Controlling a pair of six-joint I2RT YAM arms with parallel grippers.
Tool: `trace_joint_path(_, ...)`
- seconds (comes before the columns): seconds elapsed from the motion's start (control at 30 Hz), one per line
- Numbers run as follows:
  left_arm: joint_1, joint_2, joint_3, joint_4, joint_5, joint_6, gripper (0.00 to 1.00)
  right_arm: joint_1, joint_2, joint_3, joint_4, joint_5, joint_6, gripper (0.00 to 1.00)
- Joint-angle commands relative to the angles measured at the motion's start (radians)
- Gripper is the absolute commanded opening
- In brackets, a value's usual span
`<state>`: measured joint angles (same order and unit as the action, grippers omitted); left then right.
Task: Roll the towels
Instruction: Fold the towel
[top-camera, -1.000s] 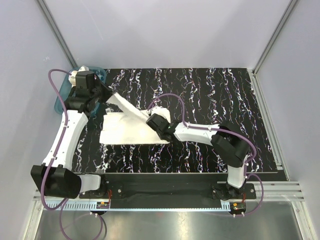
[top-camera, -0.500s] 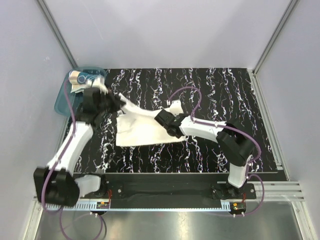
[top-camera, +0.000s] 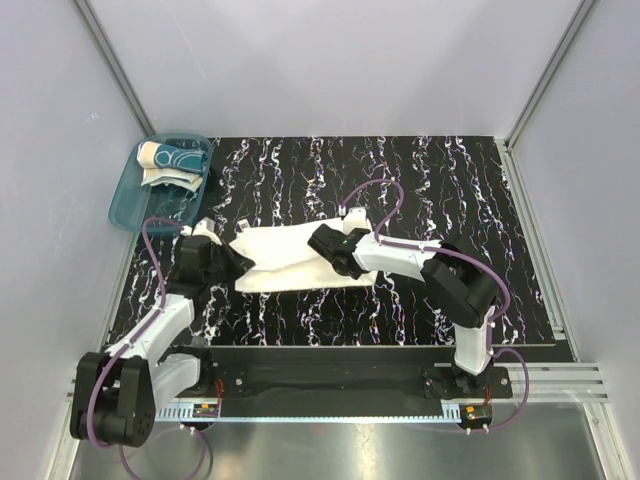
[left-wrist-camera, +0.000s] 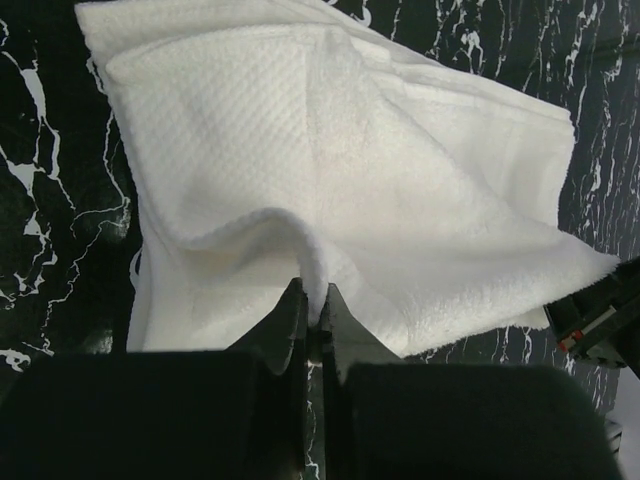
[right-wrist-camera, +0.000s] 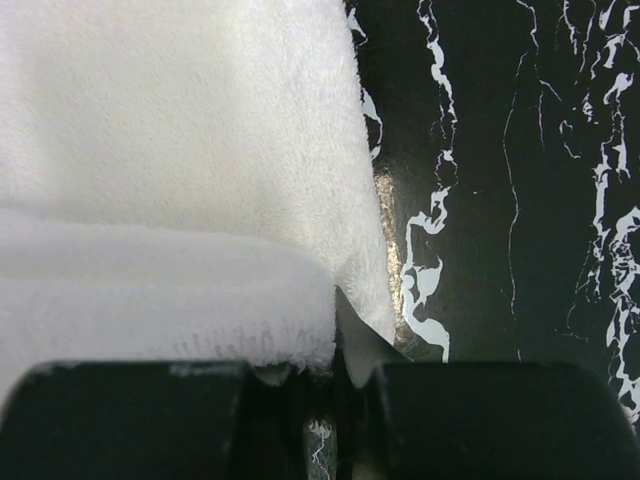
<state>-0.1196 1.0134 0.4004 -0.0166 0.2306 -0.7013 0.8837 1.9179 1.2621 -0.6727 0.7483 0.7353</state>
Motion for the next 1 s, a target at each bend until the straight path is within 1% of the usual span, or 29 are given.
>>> trace_joint_path(0.0,0.005,0.027,-0.037,0.092,-0.105,-0.003,0.0,0.001,-0.028,-0.019,0.011,0.0,0.016,0.0)
trace_joint_path(0.1,0.005,0.048,-0.049,0.07,-0.169,-0.013,0.0,0.001,-0.057,-0.066,0.068,-0.05,-0.016,0.0)
trace_joint_path(0.17,0.006,0.042,-0.061,0.049,-0.191,-0.041,0.0,0.001,-0.071,-0.079,0.068,-0.07,-0.019,0.0)
trace_joint_path(0.2,0.006,0.036,-0.063,0.017,-0.227,-0.093,0.0,0.001,-0.072,-0.081,0.062,-0.073,-0.01,0.0)
trace_joint_path(0.23,0.006,0.025,-0.061,-0.037,-0.278,-0.128,0.0,0.001,-0.079,-0.084,0.053,-0.082,-0.01,0.03)
trace_joint_path(0.3,0.006,0.021,-0.055,-0.126,-0.36,-0.197,0.0,0.003,-0.091,-0.102,0.048,-0.089,-0.005,0.26)
trace_joint_path(0.33,0.006,0.022,-0.058,-0.14,-0.378,-0.213,0.0,0.001,-0.102,-0.112,0.056,-0.105,-0.008,0.37)
trace_joint_path(0.37,0.006,0.025,-0.06,-0.146,-0.388,-0.222,0.0,0.003,-0.111,-0.134,0.064,-0.121,-0.013,0.54)
trace_joint_path(0.4,0.006,0.033,-0.061,-0.148,-0.402,-0.228,0.0,0.001,-0.121,-0.147,0.076,-0.141,-0.031,0.61)
trace_joint_path(0.43,0.008,0.056,-0.052,-0.154,-0.41,-0.234,0.0,0.001,-0.149,-0.162,0.106,-0.188,-0.042,0.68)
trace_joint_path(0.5,0.008,0.089,-0.031,-0.172,-0.421,-0.245,0.0,0.003,-0.187,-0.213,0.139,-0.233,-0.06,0.8)
trace_joint_path(0.6,0.012,0.169,0.011,-0.162,-0.407,-0.235,0.0,0.008,-0.27,-0.274,0.183,-0.306,-0.068,0.83)
trace_joint_path(0.63,0.014,0.2,0.02,-0.151,-0.396,-0.225,0.02,0.006,-0.308,-0.286,0.199,-0.346,-0.071,0.83)
trace_joint_path(0.73,0.014,0.22,0.049,-0.14,-0.379,-0.202,0.23,0.006,-0.405,-0.342,0.243,-0.427,-0.077,0.83)
trace_joint_path(0.77,0.015,0.215,0.052,-0.14,-0.382,-0.201,0.35,0.009,-0.436,-0.38,0.258,-0.452,-0.082,0.83)
trace_joint_path(0.8,0.015,0.209,0.051,-0.138,-0.389,-0.196,0.42,0.009,-0.463,-0.397,0.272,-0.47,-0.082,0.83)
trace_joint_path(0.83,0.015,0.196,0.052,-0.137,-0.392,-0.19,0.46,0.009,-0.521,-0.415,0.298,-0.509,-0.08,0.84)
trace_joint_path(0.87,0.015,0.189,0.052,-0.138,-0.396,-0.187,0.57,0.008,-0.548,-0.447,0.309,-0.524,-0.082,0.85)
trace_joint_path(0.93,0.02,0.186,0.06,-0.14,-0.407,-0.17,0.64,0.006,-0.609,-0.472,0.331,-0.538,-0.054,0.87)
trace_joint_path(0.97,0.023,0.189,0.064,-0.14,-0.409,-0.167,0.71,0.006,-0.617,-0.481,0.332,-0.534,-0.036,0.89)
